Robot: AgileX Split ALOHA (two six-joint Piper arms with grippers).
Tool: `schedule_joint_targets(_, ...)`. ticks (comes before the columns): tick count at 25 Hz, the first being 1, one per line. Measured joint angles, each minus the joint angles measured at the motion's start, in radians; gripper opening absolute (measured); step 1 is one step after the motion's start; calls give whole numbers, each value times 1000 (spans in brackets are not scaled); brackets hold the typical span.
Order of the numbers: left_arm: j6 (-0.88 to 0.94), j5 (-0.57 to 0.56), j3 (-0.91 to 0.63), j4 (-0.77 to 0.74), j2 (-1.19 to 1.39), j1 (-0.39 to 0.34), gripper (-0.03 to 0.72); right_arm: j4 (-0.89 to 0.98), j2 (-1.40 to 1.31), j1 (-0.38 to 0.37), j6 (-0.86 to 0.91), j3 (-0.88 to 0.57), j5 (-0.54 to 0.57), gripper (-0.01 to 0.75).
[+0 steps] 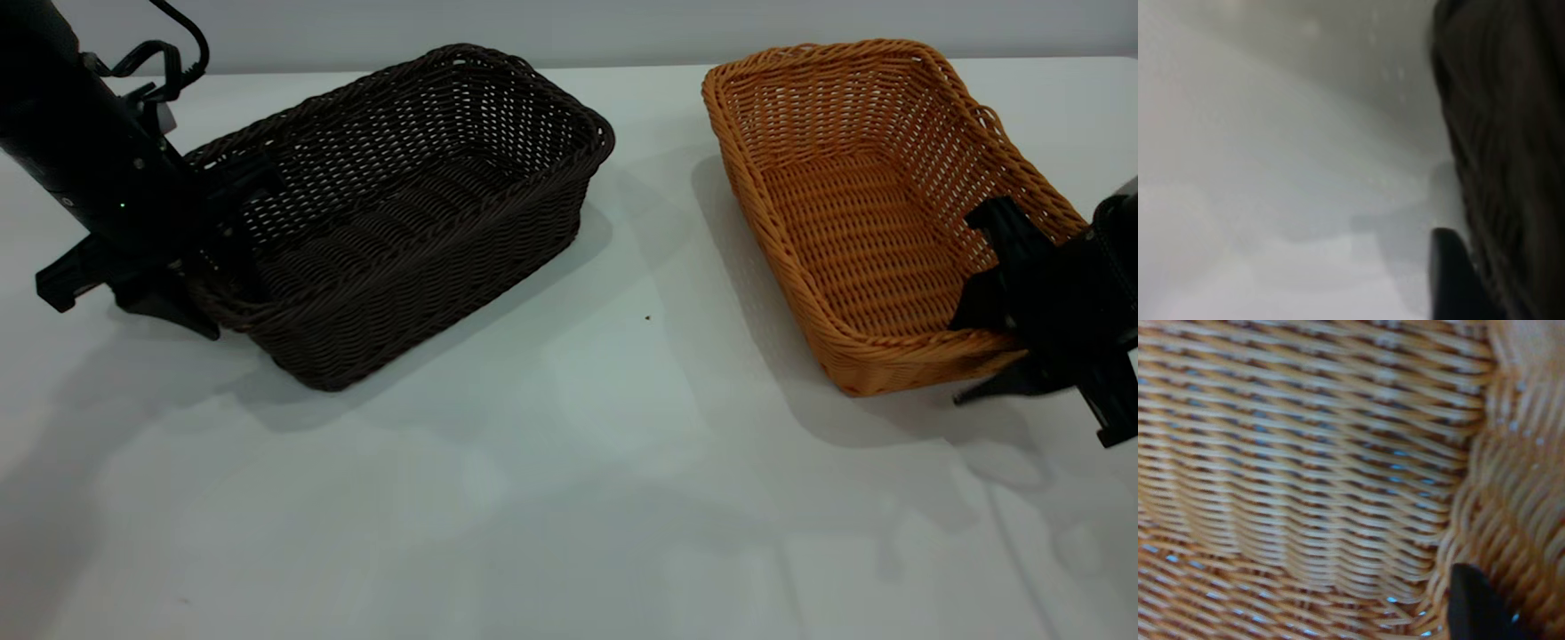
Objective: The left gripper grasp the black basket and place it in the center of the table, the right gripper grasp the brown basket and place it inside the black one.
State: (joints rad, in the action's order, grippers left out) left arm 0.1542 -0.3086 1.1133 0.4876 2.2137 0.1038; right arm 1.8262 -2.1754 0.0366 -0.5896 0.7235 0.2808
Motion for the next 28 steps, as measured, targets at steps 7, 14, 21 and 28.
schedule_joint_targets(7,-100,-66,5,10,0,2,83,-14,27,-11,-90,31,16,71)
schedule_joint_targets(14,-260,-98,5,7,1,14,82,-300,128,-89,-126,209,75,71)
schedule_joint_targets(21,-327,-125,85,-5,23,107,81,-917,133,-96,211,503,453,71)
schedule_joint_targets(28,-329,-167,147,-8,56,126,81,-1121,133,-96,316,650,710,71)
